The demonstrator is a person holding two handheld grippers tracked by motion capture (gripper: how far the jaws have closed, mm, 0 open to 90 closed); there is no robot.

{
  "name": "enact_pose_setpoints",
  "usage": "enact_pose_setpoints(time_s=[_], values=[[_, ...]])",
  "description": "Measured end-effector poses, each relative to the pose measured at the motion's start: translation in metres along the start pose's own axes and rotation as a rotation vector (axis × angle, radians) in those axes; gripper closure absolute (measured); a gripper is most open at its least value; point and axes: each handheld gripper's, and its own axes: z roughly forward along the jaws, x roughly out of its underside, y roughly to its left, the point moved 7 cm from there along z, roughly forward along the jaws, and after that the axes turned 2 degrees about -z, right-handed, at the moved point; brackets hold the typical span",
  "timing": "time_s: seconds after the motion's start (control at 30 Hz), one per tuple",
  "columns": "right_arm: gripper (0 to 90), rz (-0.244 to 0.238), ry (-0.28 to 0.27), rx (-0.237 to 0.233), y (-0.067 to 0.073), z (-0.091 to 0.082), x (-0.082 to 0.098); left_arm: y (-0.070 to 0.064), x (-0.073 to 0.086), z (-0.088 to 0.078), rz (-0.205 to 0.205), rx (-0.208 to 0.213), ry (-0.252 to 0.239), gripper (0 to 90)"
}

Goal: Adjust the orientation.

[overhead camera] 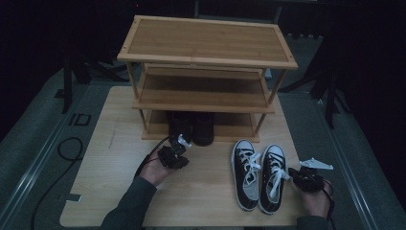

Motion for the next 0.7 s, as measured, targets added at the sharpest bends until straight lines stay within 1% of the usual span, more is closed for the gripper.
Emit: enact_pose_setpoints(time_s=[0.03,0.07,0.13,0.23,0.3,0.33,0.37,0.4,0.5,0.57,0.63,0.7], values=[[89.9,-0.007,0.005,-0.002,0.001,0.000,0.000,0.003,0.001,-0.001,0.006,-0.008,0.004,84.8],[89.9,-0.010,0.009,-0.008,0.002,0.001,0.000,0.004,0.001,-0.002,-0.005,-0.015,-0.001,84.9],[90.0,-0.019,0.014,-0.010,0.003,0.001,0.000,0.009,0.003,-0.003,0.001,-0.030,0.003,84.8],[90.0,-0.032,0.018,-0.017,0.003,0.000,0.000,0.014,0.004,-0.003,-0.017,-0.027,-0.002,84.8],[90.0,-0.042,0.022,-0.022,0.003,-0.001,0.001,0.020,0.006,-0.003,-0.026,-0.034,-0.006,85.0],[90.0,-0.048,0.026,-0.025,0.004,-0.002,0.001,0.021,0.006,-0.002,-0.044,-0.032,-0.017,85.1],[90.0,-0.051,0.028,-0.027,0.005,-0.002,0.001,0.023,0.007,-0.002,-0.043,-0.034,-0.018,85.2],[90.0,-0.056,0.030,-0.029,0.005,-0.003,0.001,0.025,0.008,-0.001,-0.051,-0.037,-0.021,85.2],[90.0,-0.069,0.040,-0.038,0.006,-0.004,0.002,0.030,0.011,-0.001,-0.048,-0.054,-0.005,85.2],[90.0,-0.072,0.043,-0.037,0.007,-0.005,0.002,0.032,0.012,-0.001,-0.052,-0.055,-0.005,85.1],[90.0,-0.076,0.046,-0.034,0.007,-0.004,0.001,0.033,0.012,0.000,-0.064,-0.056,-0.011,85.2],[90.0,-0.081,0.048,-0.024,0.008,-0.003,0.000,0.033,0.013,0.000,-0.062,-0.057,-0.012,85.2]])
